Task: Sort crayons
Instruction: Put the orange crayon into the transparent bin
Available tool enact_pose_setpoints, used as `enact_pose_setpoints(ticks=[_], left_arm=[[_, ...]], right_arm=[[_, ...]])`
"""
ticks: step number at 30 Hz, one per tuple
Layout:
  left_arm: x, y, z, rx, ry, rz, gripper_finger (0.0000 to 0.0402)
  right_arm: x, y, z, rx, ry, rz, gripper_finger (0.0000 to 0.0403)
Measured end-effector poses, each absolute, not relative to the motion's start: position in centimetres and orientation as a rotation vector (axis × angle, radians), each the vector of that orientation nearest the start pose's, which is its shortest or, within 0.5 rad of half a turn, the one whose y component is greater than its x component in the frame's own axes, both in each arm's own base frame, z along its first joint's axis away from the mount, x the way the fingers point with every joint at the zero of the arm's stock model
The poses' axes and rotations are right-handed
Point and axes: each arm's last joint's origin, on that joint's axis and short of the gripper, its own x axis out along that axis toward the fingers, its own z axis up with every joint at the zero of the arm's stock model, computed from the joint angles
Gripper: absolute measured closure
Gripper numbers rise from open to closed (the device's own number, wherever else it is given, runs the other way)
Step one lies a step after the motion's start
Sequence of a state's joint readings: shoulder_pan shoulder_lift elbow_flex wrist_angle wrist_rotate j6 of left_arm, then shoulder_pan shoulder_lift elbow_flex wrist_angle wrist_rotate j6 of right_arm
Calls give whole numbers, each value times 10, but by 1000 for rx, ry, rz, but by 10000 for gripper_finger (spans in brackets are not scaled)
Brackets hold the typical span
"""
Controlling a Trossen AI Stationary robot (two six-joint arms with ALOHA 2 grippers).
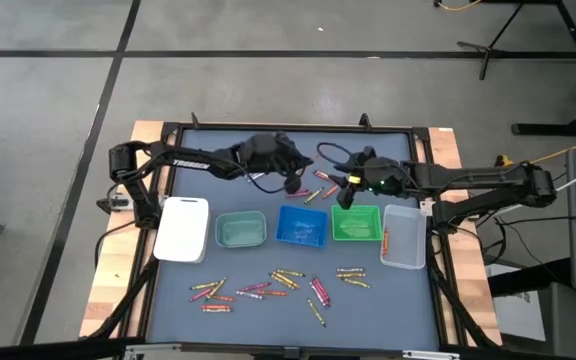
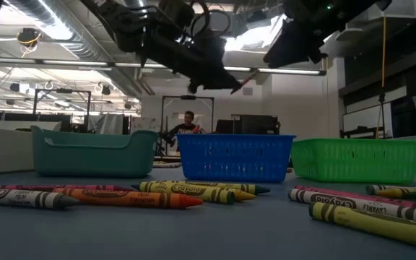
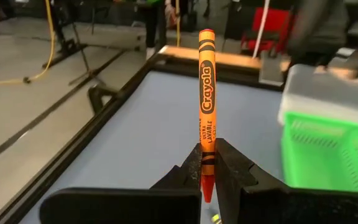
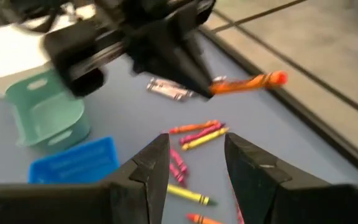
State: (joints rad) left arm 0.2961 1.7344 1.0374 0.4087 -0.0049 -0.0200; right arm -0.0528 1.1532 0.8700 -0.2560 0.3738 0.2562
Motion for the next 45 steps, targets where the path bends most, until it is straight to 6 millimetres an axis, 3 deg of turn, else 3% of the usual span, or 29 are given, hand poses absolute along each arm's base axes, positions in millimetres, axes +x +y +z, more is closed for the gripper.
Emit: enact_pose_setpoints(ticks=[16, 36, 45], left_arm=[[376, 78, 235, -35, 179, 208, 395], [378, 70, 237, -33, 159, 159, 395], [378, 70, 237, -30, 159, 162, 395]], right_arm=[[249, -25, 292, 141, 402, -497, 249], [252, -23, 296, 137, 365, -424, 250], [252, -23, 296, 114, 371, -411, 326]])
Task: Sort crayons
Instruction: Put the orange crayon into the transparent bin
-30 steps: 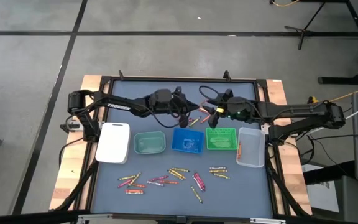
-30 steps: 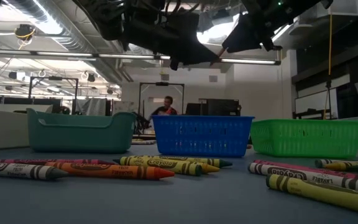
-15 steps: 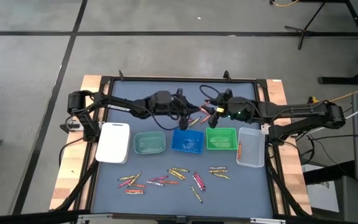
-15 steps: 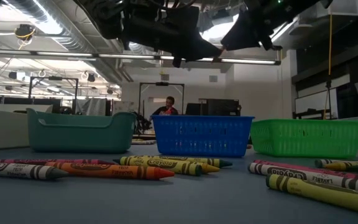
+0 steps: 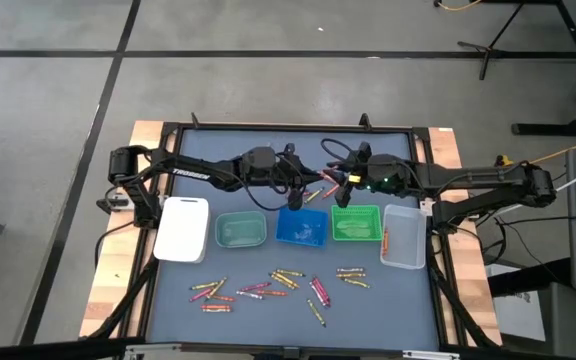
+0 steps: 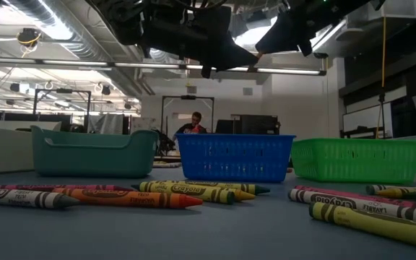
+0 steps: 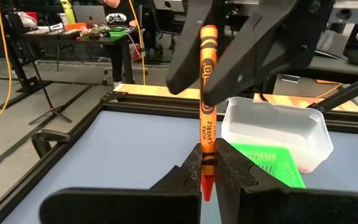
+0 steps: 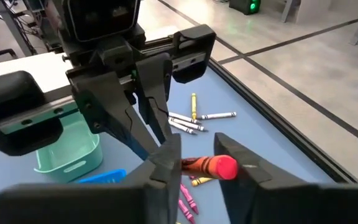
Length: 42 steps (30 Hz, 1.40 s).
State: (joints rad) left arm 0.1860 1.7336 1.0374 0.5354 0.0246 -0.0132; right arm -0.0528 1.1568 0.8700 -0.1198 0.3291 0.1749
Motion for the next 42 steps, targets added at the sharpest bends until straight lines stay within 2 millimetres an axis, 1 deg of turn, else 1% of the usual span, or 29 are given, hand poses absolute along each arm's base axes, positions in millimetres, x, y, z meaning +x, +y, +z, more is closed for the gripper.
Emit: enact_pose_setpoints(ticks=[4, 7, 11, 15, 17, 21, 25, 27, 31, 35, 38, 42], left_arm=[[378, 71, 237, -29, 162, 175, 395], [378, 71, 238, -30, 160, 176, 395], [378, 71, 238, -31, 161, 176, 395], [378, 71, 237, -31, 166, 176, 395], [378, 71, 236, -32, 177, 176, 395], [377, 71, 233, -36, 214, 176, 395], [376, 71, 229, -20, 255, 178, 395], [376, 71, 227, 1, 271, 180, 395], [374, 72, 223, 5, 321, 180, 395], [372, 73, 218, 7, 375, 222, 395], [371, 75, 216, 16, 405, 278, 395], [369, 76, 214, 28, 428, 337, 395]], right_arm=[[253, -22, 296, 115, 368, -403, 370], [252, -23, 296, 112, 376, -404, 388], [252, -22, 295, 108, 386, -403, 386], [252, -22, 294, 107, 391, -403, 367], [252, -22, 294, 107, 392, -403, 369], [249, -22, 293, 83, 425, -394, 388], [247, -22, 290, 83, 463, -381, 388], [246, -21, 288, 82, 486, -376, 380], [242, -20, 281, 89, 572, -347, 372], [233, -17, 273, 166, 708, -298, 387], [225, -15, 276, 238, 820, -286, 387], [211, -13, 284, 352, 980, -302, 372]])
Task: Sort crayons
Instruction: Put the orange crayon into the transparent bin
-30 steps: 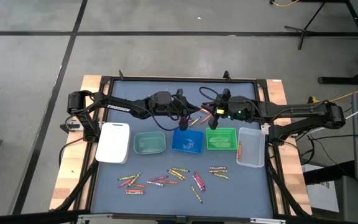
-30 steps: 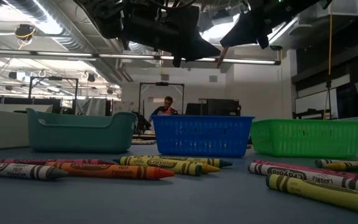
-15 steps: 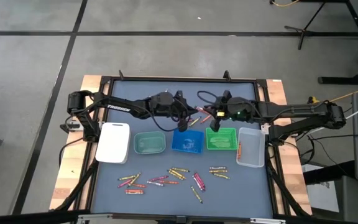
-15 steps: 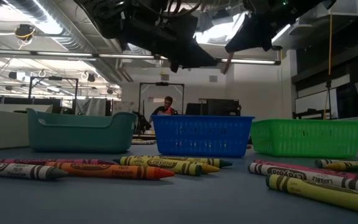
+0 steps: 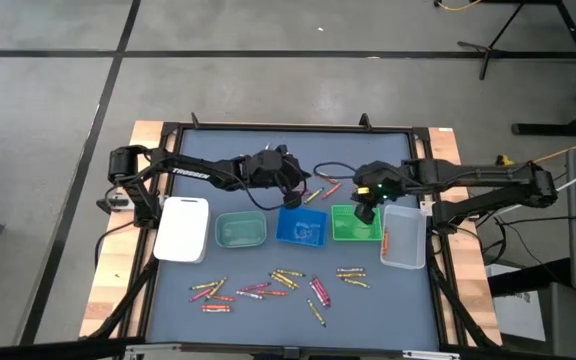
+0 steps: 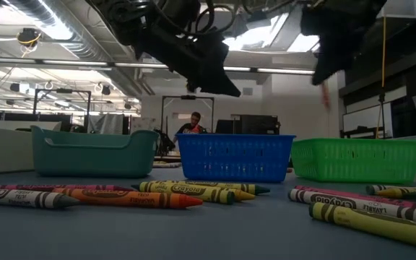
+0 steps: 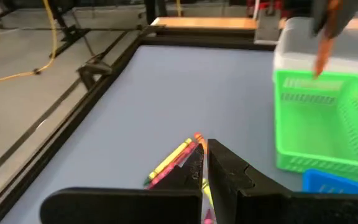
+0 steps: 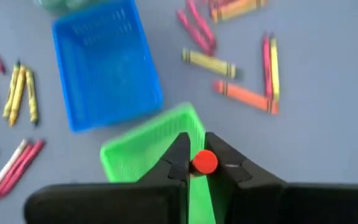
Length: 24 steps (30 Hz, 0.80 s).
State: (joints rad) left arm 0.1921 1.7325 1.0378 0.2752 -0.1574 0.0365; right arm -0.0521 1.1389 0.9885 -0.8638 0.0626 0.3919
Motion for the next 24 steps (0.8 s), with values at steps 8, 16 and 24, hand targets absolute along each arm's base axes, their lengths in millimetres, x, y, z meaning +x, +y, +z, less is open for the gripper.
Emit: enact_pose_setpoints(ticks=[8, 16, 24], left_arm=[[368, 79, 214, 43, 437, 401, 395], [365, 92, 213, 36, 445, 442, 395], [361, 102, 211, 64, 476, 450, 395]], right_arm=[[186, -7, 283, 525, 1274, -306, 382], [167, -5, 280, 559, 1472, -364, 368], [165, -5, 280, 571, 1498, -356, 364]])
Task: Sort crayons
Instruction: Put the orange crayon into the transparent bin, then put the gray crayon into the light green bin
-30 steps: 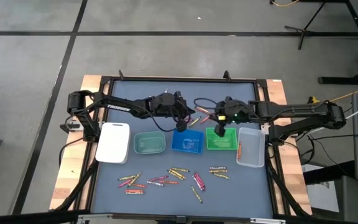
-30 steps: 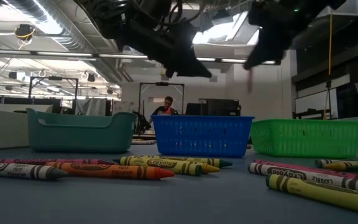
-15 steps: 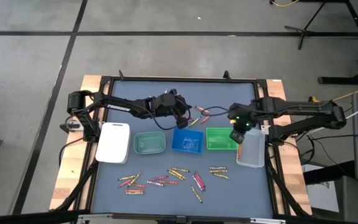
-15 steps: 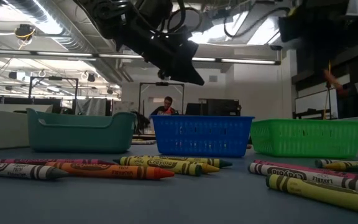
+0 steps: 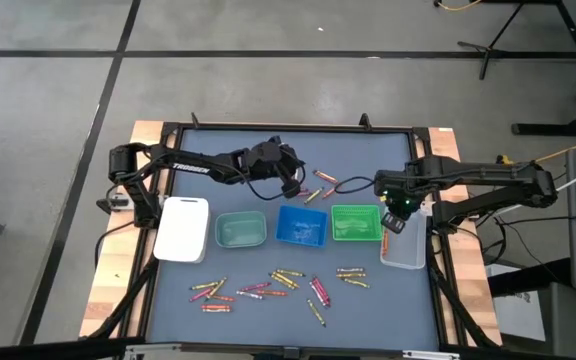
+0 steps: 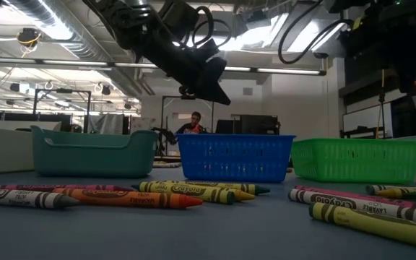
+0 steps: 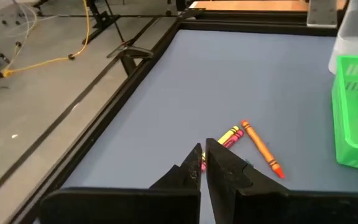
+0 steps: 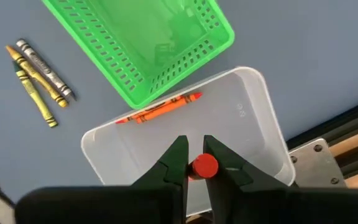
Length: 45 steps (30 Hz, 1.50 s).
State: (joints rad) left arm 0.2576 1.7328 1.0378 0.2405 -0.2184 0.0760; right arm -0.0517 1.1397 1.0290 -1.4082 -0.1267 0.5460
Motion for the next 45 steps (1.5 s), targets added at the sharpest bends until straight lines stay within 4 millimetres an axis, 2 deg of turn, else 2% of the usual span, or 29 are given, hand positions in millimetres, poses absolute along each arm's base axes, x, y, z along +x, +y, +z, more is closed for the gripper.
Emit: enact_pose_setpoints(ticks=[6, 13, 18, 22, 26, 33, 39, 45], left_arm=[[361, 102, 211, 117, 490, 436, 366], [361, 102, 211, 130, 494, 445, 301], [357, 113, 213, 129, 494, 500, 276], [350, 128, 217, 101, 483, 530, 273], [340, 151, 213, -1, 504, 542, 273], [311, 182, 196, -210, 678, 578, 282], [291, 188, 182, -286, 870, 614, 299], [280, 184, 175, -332, 1001, 615, 313]], right_arm=[[165, -4, 280, 583, 1502, -343, 359], [165, -5, 280, 577, 1500, -350, 305], [165, -7, 279, 527, 1486, -400, 285], [165, -9, 279, 462, 1461, -466, 284], [166, -12, 280, 396, 1424, -531, 283], [171, -14, 280, 358, 1363, -568, 283], [174, -14, 281, 362, 1322, -563, 283], [177, -14, 281, 366, 1292, -556, 283]])
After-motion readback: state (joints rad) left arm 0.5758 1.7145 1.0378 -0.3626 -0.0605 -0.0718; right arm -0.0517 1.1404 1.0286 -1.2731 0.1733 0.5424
